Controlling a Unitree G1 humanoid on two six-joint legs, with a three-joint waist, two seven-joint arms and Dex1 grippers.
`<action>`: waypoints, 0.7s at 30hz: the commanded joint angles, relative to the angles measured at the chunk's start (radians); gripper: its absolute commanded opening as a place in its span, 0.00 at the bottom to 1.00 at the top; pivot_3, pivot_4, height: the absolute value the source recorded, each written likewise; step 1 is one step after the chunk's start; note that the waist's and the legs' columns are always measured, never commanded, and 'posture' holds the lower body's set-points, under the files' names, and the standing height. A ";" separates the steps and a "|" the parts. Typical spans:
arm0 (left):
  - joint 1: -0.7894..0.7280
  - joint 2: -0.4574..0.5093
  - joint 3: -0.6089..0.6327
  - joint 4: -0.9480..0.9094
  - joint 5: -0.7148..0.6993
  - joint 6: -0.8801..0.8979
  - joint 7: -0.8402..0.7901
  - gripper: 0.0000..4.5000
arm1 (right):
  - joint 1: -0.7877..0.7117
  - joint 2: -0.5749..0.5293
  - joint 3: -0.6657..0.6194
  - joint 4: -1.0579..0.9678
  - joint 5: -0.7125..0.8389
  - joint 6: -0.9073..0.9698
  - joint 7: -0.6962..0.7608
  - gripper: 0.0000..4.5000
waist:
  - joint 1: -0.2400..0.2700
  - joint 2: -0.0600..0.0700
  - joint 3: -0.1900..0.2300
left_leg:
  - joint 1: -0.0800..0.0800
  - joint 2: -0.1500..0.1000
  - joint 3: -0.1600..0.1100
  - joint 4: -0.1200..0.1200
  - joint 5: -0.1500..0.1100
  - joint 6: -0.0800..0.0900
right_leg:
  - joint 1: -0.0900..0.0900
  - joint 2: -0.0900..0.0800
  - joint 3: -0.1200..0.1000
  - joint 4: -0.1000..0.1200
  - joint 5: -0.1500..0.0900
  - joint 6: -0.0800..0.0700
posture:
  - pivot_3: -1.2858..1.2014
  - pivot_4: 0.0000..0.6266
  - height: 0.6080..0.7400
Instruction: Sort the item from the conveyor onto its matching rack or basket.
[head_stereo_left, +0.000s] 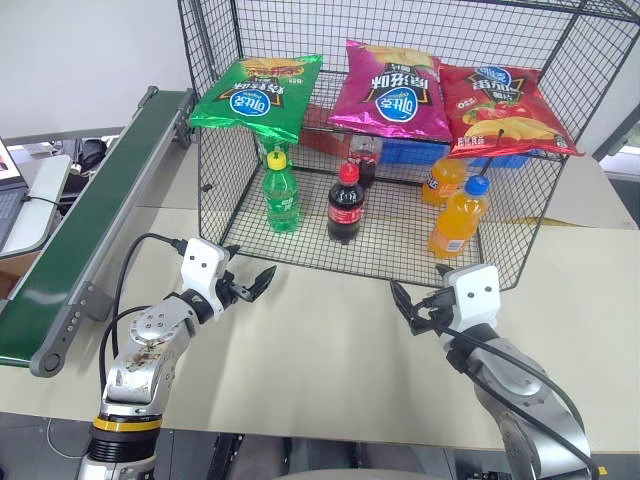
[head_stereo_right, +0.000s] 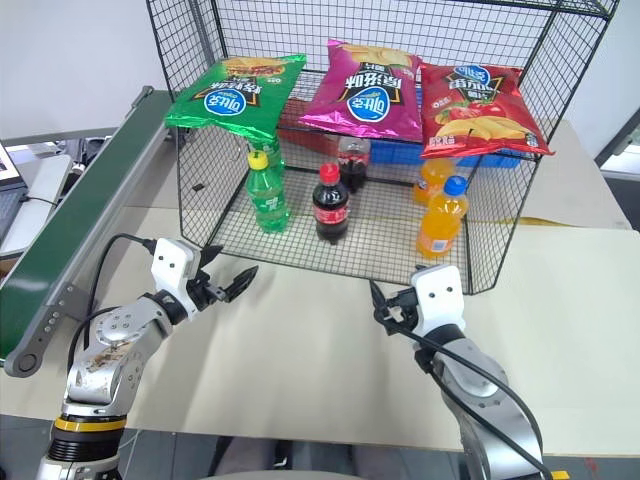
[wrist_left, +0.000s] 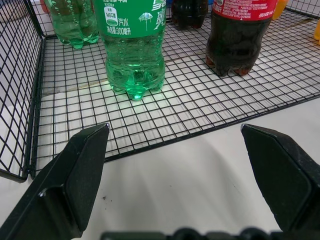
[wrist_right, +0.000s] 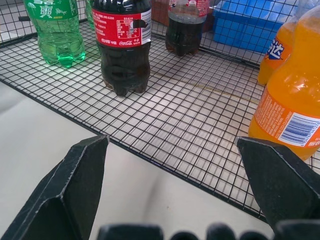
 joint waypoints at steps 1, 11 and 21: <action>0.002 0.017 0.019 -0.044 -0.015 -0.011 -0.018 1.00 | 0.000 0.003 -0.009 -0.059 -0.006 -0.024 -0.001 1.00 | 0.000 0.000 0.000 | 0.000 0.000 0.000 0.000 0.000 0.000 | 0.000 0.000 0.000 0.000 0.000 0.000 | 0.52 0.24 1.00; 0.016 0.029 0.013 -0.027 -0.012 -0.047 -0.049 1.00 | 0.036 0.016 0.003 -0.079 -0.030 -0.038 -0.009 1.00 | 0.000 0.000 0.000 | 0.000 0.000 0.000 0.000 0.000 0.000 | 0.000 0.000 0.000 0.000 0.000 0.000 | 0.52 0.24 1.00; 0.052 0.034 0.018 -0.068 -0.029 -0.025 -0.051 1.00 | 0.007 0.020 0.004 -0.071 -0.033 -0.024 -0.001 1.00 | 0.000 0.000 0.000 | 0.000 0.000 0.000 0.000 0.000 0.000 | 0.000 0.000 0.000 0.000 0.000 0.000 | 0.52 0.24 1.00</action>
